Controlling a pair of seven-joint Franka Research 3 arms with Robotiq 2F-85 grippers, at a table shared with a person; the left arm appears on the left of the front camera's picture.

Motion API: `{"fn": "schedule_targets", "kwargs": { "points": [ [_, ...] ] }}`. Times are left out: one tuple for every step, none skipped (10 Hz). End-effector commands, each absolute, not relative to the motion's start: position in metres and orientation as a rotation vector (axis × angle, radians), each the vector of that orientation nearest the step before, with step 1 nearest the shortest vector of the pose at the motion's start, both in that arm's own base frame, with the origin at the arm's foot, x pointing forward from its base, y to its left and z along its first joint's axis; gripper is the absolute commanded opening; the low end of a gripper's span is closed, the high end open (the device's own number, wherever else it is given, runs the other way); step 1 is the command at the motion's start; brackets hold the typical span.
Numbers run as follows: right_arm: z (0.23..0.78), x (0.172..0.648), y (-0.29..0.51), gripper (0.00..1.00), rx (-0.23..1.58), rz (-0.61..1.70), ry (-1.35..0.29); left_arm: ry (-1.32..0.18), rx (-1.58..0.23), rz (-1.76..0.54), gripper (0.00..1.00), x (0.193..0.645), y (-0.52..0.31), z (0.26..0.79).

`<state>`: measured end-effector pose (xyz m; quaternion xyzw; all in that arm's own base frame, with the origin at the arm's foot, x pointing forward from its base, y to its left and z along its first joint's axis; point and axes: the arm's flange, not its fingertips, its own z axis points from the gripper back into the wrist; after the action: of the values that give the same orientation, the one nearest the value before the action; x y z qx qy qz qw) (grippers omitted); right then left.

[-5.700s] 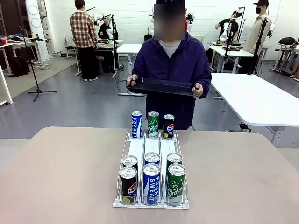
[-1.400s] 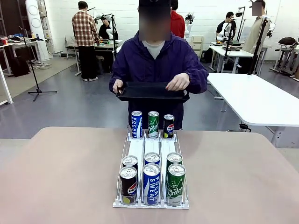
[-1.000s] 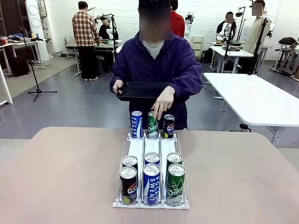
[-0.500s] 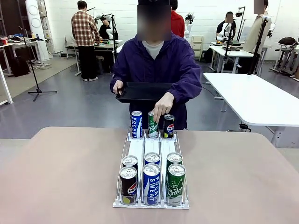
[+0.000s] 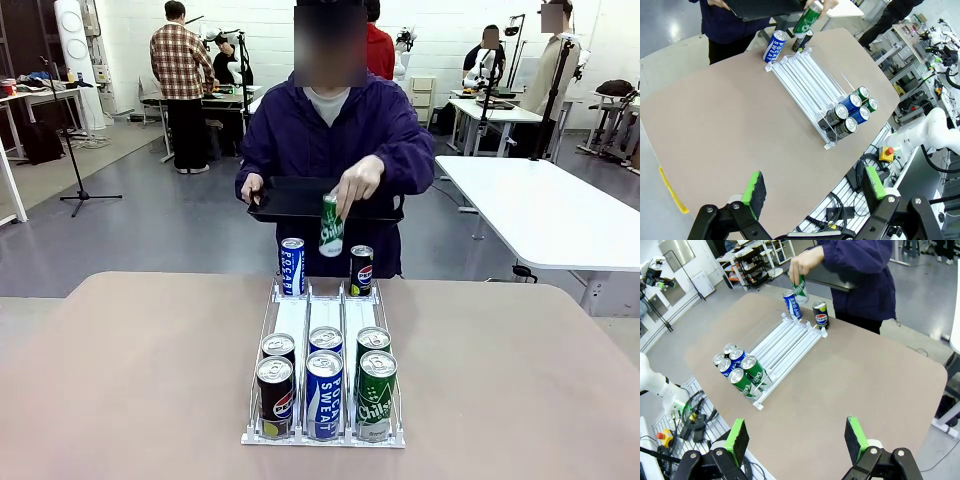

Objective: Retrieve and hand over the desired beverage to the person.
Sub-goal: Pick up a can of the same type that the person held from the Automatic Can Dispenser.

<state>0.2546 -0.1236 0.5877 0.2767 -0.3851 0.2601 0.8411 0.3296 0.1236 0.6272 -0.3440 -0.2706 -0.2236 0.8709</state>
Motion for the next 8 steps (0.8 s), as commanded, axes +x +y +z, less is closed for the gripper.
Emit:
{"fn": "schedule_targets", "kwargs": {
  "points": [
    [0.5869, 0.2571, -0.122, 1.0, 0.611, 0.561, -0.826, -0.58, -0.735, -0.484, 1.0, 0.33, 0.1257, 0.6282],
    [0.5869, 0.2571, -0.122, 1.0, 0.611, 0.561, -0.826, -0.58, -0.735, -0.484, 1.0, 0.33, 0.1257, 0.6282],
    [0.5869, 0.2571, -0.122, 1.0, 0.611, 0.561, -0.826, -0.58, -0.735, -0.484, 1.0, 0.33, 0.1257, 0.6282],
    [0.5869, 0.2571, -0.122, 1.0, 0.611, 0.561, -0.826, -0.58, -0.735, -0.484, 1.0, 0.33, 0.1257, 0.6282],
    [0.5869, 0.2571, -0.122, 1.0, 0.611, 0.561, -0.826, -0.58, -0.735, -0.484, 1.0, 0.33, 0.1257, 0.6282],
    [0.5869, 0.2571, -0.122, 1.0, 0.611, 0.561, -0.826, -0.58, -0.735, -0.484, 1.0, 0.33, 0.1257, 0.6282],
    [0.5869, 0.2571, -0.122, 1.0, 0.611, 0.561, -0.826, -0.58, -0.735, -0.484, 1.0, 0.33, 0.1257, 0.6282],
    [0.5869, 0.2571, -0.122, 1.0, 0.611, 0.561, -0.826, -0.58, -0.735, -0.484, 1.0, 0.33, 0.1257, 0.6282]
  ]
}}
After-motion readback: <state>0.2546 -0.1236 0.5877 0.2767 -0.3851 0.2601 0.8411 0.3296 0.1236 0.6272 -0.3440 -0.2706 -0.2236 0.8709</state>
